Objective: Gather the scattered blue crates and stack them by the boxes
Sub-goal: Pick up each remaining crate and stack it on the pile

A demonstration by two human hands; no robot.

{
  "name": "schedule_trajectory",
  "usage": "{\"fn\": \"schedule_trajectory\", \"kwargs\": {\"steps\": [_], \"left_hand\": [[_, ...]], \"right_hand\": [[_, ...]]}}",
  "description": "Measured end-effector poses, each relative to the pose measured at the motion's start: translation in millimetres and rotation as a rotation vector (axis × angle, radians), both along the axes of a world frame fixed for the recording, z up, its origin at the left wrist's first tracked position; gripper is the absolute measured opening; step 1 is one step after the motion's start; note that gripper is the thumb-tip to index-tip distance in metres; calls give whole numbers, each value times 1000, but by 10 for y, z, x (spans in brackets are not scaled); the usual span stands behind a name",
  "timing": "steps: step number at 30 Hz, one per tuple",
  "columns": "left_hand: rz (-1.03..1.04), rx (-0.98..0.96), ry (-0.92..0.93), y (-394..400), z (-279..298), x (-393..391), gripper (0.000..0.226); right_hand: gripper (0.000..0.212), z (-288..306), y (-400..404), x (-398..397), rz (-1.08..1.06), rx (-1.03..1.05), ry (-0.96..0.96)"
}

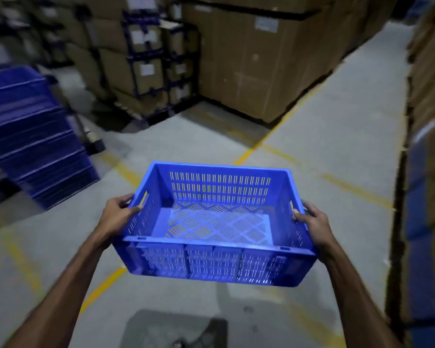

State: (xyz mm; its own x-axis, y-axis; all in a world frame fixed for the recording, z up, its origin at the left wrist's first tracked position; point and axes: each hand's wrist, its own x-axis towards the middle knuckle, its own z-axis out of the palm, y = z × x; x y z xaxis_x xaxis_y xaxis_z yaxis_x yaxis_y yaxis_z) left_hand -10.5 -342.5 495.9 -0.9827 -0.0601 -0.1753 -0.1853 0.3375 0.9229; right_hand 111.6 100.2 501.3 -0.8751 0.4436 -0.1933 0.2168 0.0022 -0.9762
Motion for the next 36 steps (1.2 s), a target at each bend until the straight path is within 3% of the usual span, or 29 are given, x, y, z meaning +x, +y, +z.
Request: {"fn": "schedule_trajectory", "kwargs": {"steps": [3, 13, 15, 17, 21, 24, 36], "left_hand": [[151, 8, 2, -422, -1, 208, 28], [534, 18, -22, -2134, -62, 332, 31], [595, 43, -13, -2493, -58, 252, 40], [627, 56, -1, -2872, -63, 127, 48], [662, 53, 26, -3476, -34, -192, 29], [698, 50, 46, -3821, -7, -402, 38], [786, 57, 25, -4583, -116, -1545, 33]], "right_hand": [[24, -128, -304, -444, 134, 3, -17], [23, -332, -2003, -2030, 443, -8, -22], [20, -294, -2421, -2290, 485, -31, -18], [18, -286, -2821, -2559, 518, -32, -12], [19, -296, -3552, -3065, 549, -53, 19], [24, -323, -3993, -3401, 560, -36, 22], [34, -460, -4907, -5024, 605, -90, -15]]}}
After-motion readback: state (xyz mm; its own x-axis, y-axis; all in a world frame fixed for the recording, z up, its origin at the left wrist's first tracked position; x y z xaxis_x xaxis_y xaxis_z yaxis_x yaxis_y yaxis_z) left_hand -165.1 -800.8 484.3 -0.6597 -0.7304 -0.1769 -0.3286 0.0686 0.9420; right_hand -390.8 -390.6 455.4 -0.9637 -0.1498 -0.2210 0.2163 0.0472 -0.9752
